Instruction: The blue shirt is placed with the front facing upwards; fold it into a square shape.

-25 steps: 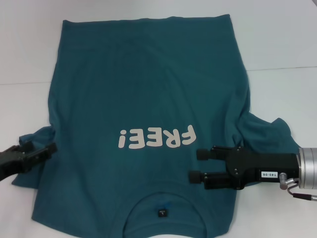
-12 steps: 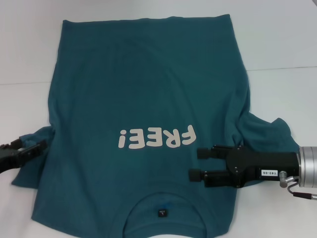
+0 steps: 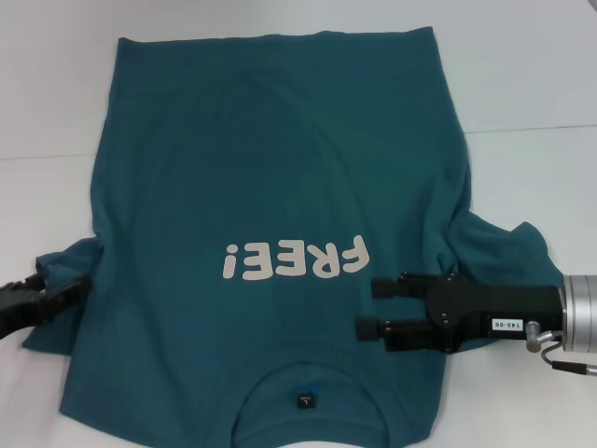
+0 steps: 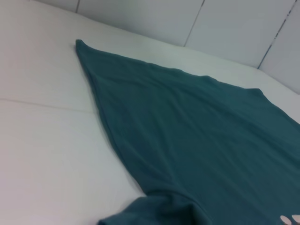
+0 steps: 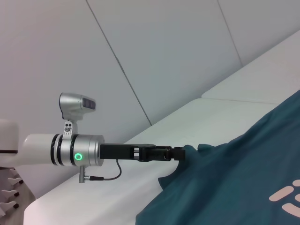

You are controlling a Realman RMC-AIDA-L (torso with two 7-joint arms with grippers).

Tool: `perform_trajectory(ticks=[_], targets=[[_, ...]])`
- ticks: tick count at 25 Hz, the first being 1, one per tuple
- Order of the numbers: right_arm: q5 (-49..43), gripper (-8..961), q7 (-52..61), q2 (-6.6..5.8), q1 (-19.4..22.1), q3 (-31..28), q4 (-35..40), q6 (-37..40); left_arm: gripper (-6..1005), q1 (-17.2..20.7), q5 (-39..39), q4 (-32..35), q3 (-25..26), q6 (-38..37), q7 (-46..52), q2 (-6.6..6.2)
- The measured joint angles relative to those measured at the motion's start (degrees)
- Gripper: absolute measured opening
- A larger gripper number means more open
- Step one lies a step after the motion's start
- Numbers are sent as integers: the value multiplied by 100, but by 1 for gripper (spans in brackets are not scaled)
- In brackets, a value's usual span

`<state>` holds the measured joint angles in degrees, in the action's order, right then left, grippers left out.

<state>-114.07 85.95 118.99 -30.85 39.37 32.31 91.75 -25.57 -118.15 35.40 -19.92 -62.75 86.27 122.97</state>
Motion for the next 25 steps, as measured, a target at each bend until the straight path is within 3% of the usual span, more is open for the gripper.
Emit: perform_trajectory(ticks=[19, 25], targets=[[0, 916, -18, 0, 44, -9, -24, -60, 875, -43, -10, 35, -271, -56, 28, 46], [11, 915, -9, 0, 44, -17, -16, -71, 695, -18, 49, 79, -242, 48, 60, 78]])
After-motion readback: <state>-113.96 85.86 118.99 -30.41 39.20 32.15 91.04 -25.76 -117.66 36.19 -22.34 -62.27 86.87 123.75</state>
